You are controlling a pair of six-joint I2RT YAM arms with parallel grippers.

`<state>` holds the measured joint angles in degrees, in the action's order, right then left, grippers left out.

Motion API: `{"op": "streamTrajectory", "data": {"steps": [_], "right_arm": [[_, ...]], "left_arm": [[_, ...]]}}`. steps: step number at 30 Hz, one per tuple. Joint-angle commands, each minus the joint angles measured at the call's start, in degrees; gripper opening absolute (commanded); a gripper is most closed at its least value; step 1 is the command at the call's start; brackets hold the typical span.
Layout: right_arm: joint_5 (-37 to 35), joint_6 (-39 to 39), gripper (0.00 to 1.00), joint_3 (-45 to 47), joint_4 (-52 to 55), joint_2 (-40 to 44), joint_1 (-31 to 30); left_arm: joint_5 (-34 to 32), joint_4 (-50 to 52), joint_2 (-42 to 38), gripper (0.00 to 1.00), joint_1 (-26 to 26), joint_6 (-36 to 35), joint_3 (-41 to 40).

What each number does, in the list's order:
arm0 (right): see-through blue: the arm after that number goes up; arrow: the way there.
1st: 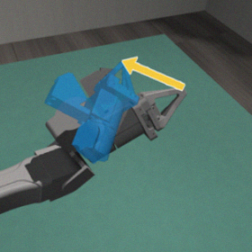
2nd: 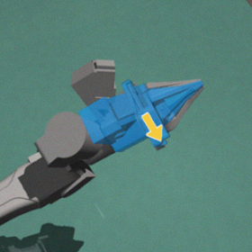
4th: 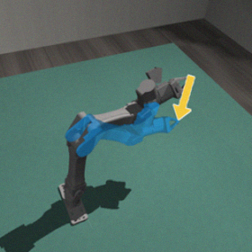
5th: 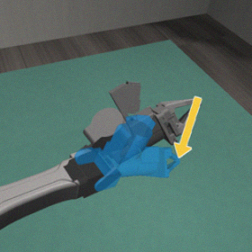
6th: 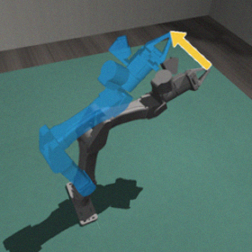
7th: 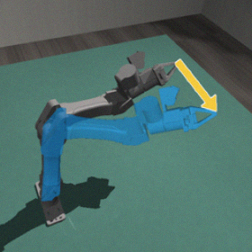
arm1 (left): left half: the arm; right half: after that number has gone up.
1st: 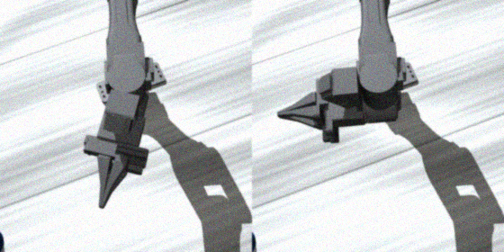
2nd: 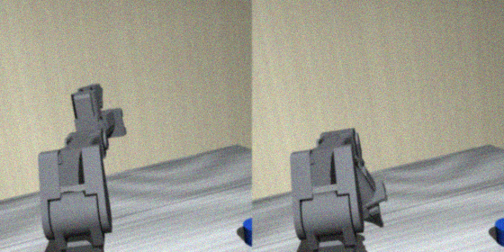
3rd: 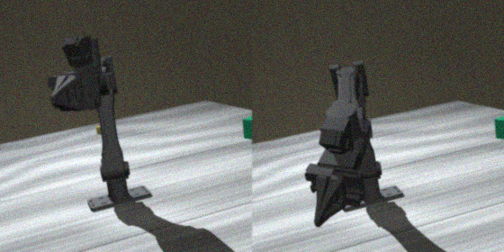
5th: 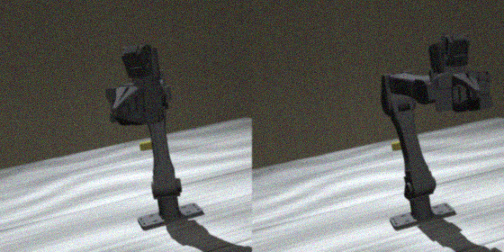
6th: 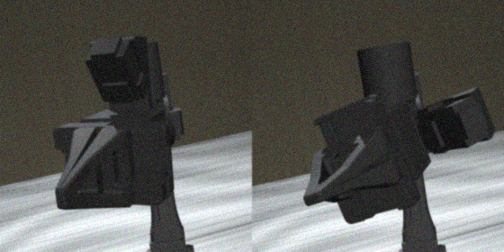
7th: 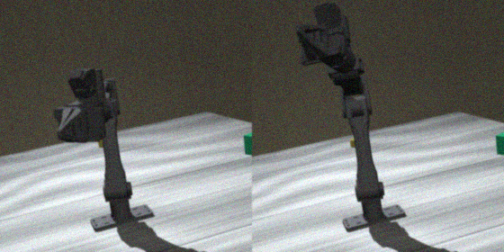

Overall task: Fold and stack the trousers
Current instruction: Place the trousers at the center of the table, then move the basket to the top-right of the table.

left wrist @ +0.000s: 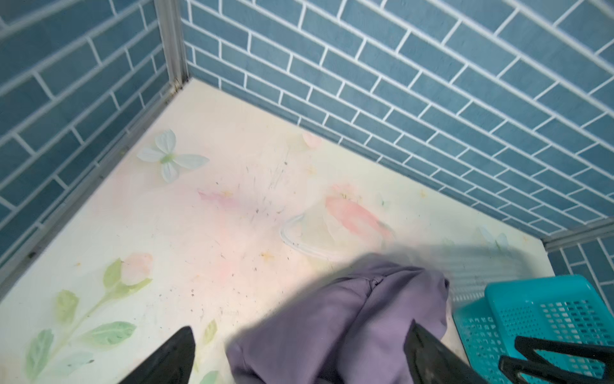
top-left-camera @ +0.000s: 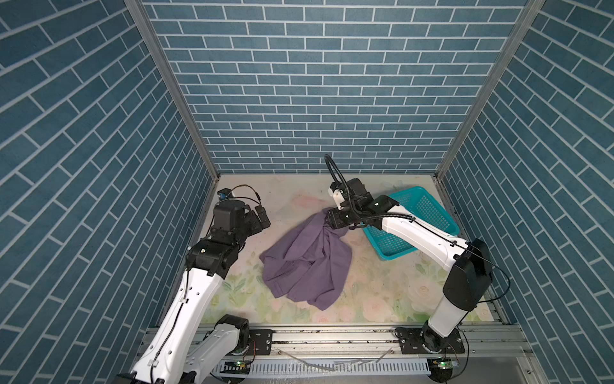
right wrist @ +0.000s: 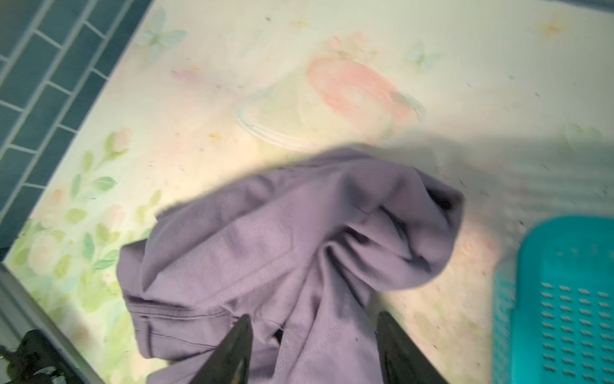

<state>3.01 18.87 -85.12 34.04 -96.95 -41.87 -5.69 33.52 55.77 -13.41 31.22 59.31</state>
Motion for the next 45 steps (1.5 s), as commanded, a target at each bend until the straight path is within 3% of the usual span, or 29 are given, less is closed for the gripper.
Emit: {"op": "streamTrajectory", "data": {"steps": [1, 6, 12, 18, 24, 33, 45], "right_arm": [[-3.97, 3.28, 0.64, 5.88, 1.74, 8.69, 5.52], [-12.4, 0.87, 0.69, 11.95, 9.24, 12.24, 7.15], [-7.07, 2.83, 0.67, 20.85, 3.14, 10.66, 7.24], [-4.74, 0.78, 0.66, 19.55, -1.03, 5.01, 7.79], [-1.84, -5.52, 0.54, 11.7, -2.49, -3.14, 10.74], [1.22, -9.97, 0.28, -4.3, -1.2, -14.91, 18.09], [3.61, -19.01, 0.11, -32.62, 8.1, -34.26, 23.62]], "left_arm": [[7.51, -4.08, 4.47, 0.99, 0.31, 1.19, -1.85], [12.02, -7.9, 10.96, 0.99, -1.29, 3.11, -2.3], [11.57, -10.27, 16.15, 0.99, -4.75, 3.93, -1.02], [11.58, -9.53, 19.29, 0.99, -5.58, 3.74, 0.83], [10.03, -10.16, 18.15, 0.99, -5.58, 4.24, -1.34], [10.3, -11.37, 19.16, 0.99, -5.58, 4.64, -2.35], [11.59, -12.51, 22.48, 0.99, -5.58, 4.72, -2.23]]}}
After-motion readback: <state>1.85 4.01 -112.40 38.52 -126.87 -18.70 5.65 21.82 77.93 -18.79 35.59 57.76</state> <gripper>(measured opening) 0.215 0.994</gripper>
